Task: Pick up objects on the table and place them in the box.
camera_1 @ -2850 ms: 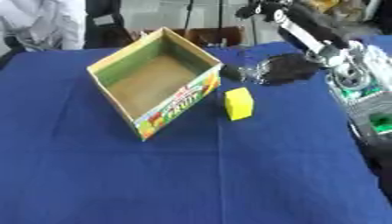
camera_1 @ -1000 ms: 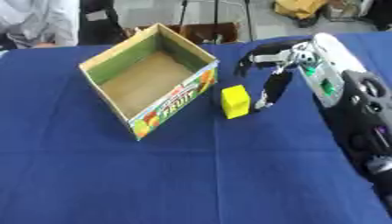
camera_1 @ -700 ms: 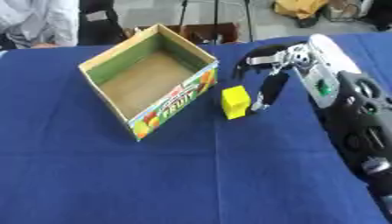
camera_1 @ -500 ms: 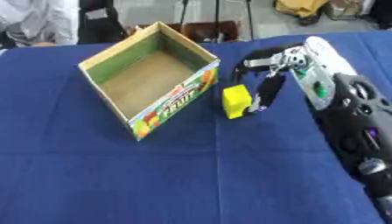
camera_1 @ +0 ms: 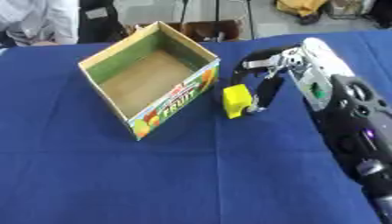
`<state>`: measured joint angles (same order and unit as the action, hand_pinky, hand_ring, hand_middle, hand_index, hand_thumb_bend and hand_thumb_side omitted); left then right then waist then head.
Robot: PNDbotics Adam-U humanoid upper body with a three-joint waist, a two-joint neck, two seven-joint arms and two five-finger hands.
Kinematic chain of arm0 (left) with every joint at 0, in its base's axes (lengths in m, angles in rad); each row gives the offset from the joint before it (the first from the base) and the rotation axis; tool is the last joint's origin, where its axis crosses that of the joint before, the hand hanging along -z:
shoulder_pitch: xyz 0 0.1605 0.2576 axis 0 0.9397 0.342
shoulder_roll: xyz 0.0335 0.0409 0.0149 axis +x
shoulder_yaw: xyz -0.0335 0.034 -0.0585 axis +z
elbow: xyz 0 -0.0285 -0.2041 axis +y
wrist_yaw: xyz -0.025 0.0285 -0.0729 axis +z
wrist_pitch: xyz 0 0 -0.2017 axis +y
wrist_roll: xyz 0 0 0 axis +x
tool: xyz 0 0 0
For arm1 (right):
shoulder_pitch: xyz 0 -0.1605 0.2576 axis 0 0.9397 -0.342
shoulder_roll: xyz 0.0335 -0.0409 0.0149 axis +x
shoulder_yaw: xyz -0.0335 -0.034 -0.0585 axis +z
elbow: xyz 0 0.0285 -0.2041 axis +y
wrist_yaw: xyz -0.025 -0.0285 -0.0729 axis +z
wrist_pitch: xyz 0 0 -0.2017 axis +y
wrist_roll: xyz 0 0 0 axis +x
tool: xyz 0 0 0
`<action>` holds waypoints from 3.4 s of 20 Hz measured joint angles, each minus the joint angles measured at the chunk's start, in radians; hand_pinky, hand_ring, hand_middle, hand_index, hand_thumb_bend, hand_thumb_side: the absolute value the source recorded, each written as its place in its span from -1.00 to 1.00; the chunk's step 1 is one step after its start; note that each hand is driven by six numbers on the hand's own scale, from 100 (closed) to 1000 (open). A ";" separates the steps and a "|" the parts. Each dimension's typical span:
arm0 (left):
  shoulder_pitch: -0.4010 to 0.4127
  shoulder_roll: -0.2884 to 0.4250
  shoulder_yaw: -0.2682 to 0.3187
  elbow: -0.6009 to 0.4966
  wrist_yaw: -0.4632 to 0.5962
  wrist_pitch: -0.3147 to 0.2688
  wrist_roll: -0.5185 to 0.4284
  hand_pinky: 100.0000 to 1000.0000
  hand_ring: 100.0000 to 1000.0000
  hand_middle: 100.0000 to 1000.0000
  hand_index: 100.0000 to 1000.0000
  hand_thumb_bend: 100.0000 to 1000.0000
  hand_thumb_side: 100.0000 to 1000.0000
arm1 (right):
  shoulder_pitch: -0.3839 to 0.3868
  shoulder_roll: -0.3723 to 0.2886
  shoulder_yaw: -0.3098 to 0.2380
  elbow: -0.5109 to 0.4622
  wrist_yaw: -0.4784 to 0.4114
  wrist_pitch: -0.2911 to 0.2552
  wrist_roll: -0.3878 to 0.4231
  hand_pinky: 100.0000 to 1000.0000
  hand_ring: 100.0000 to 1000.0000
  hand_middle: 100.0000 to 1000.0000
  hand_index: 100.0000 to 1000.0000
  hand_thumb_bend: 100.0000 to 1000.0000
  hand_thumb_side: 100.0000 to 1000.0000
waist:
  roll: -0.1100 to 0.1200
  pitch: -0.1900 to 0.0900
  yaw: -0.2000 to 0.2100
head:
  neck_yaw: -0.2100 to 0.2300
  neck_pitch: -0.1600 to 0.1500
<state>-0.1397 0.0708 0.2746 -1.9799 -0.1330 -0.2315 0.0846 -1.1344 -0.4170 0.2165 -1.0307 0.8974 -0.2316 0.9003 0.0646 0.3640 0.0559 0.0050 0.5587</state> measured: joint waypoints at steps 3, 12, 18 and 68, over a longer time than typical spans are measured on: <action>0.000 -0.001 0.000 0.000 0.000 0.001 -0.001 -0.66 -0.19 0.01 0.74 -0.43 0.91 | 0.000 0.005 0.000 0.000 0.010 0.008 -0.004 0.51 0.71 0.29 0.47 -0.50 -0.71 | 0.000 0.002 0.002 | 0.000 -0.004; -0.001 -0.001 0.000 0.000 0.000 0.004 -0.004 -0.66 -0.19 0.01 0.74 -0.43 0.91 | 0.000 0.015 0.006 0.015 0.030 0.035 -0.041 0.45 0.56 0.16 0.33 -0.48 -0.82 | 0.000 0.006 0.003 | -0.002 -0.006; -0.002 -0.001 0.000 0.000 0.000 0.004 -0.004 -0.67 -0.19 0.01 0.74 -0.43 0.91 | 0.002 0.023 0.006 0.032 0.033 0.055 -0.064 0.40 0.43 -0.14 0.01 -0.56 -0.82 | 0.000 0.006 0.004 | -0.002 -0.007; 0.005 0.001 -0.002 0.000 0.000 0.012 -0.009 -0.68 -0.19 0.01 0.74 -0.45 0.90 | -0.146 0.082 -0.106 -0.173 -0.056 0.292 -0.235 0.38 0.30 -0.38 -0.36 -0.41 -0.60 | -0.020 -0.013 0.007 | -0.012 -0.020</action>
<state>-0.1352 0.0715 0.2721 -1.9799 -0.1330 -0.2196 0.0751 -1.2807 -0.3347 0.1109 -1.2032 0.8418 0.0609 0.6655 0.0451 0.3506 0.0631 -0.0067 0.5391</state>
